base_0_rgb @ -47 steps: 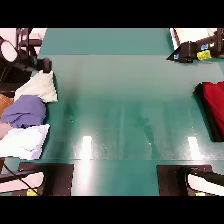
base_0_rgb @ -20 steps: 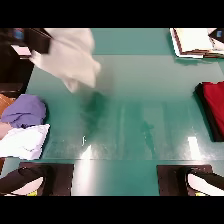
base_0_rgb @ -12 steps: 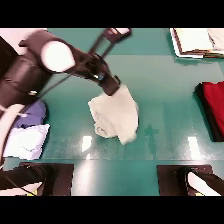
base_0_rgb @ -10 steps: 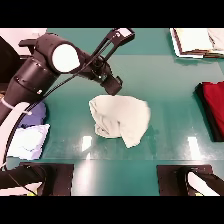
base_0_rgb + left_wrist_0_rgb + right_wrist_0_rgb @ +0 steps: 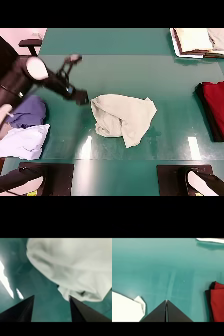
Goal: Fold the shirts.
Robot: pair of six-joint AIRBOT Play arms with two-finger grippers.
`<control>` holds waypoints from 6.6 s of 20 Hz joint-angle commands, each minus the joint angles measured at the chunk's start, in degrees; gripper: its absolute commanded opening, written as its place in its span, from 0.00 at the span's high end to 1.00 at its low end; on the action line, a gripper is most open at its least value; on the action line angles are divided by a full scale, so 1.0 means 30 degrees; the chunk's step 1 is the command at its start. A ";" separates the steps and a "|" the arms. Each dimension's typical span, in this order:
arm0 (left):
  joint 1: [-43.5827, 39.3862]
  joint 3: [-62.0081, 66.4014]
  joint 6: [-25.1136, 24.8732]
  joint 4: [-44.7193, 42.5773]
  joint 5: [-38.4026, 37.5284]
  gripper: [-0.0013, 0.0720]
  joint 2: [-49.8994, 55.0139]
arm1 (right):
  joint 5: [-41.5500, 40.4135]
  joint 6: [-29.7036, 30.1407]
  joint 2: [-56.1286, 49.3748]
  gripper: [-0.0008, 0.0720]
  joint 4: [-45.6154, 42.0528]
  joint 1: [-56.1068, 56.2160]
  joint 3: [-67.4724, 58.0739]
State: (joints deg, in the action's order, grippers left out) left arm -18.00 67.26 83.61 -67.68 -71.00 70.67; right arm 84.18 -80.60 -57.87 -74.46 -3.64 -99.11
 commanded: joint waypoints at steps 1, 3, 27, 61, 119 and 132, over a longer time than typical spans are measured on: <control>0.0532 -0.6135 -0.0342 0.4087 0.2506 0.30 -0.0678 | 0.0262 0.0000 -0.0597 0.96 0.1013 -0.0044 0.0022; 0.0168 -0.8072 -0.1297 0.5880 0.4408 0.30 -0.0656 | 0.0291 0.0007 -0.1137 0.96 0.2084 -0.0007 0.0022; 0.1209 -0.2841 -0.0874 0.2557 0.6025 0.95 0.1341 | -0.4473 0.0772 -0.1814 0.28 0.5370 0.0612 1.8185; 0.1209 0.9442 -0.0860 -0.1982 0.5960 0.95 -0.8313 | -0.3978 0.1413 0.3497 0.96 0.1756 -0.0809 -0.1224; 0.4189 -0.4211 -0.3883 0.4677 0.6623 0.95 0.0386 | -0.1304 0.1180 -0.5078 0.22 0.4852 -0.4947 1.8345; 0.4189 -0.4153 -0.3876 0.4685 0.4794 0.95 -0.0044 | -0.4983 0.1486 -0.5020 0.96 0.6907 -0.0138 1.8498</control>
State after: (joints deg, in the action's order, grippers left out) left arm -5.39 54.65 72.03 -53.65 -54.28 71.42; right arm 68.27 -76.62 -73.17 -54.96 -6.42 -40.69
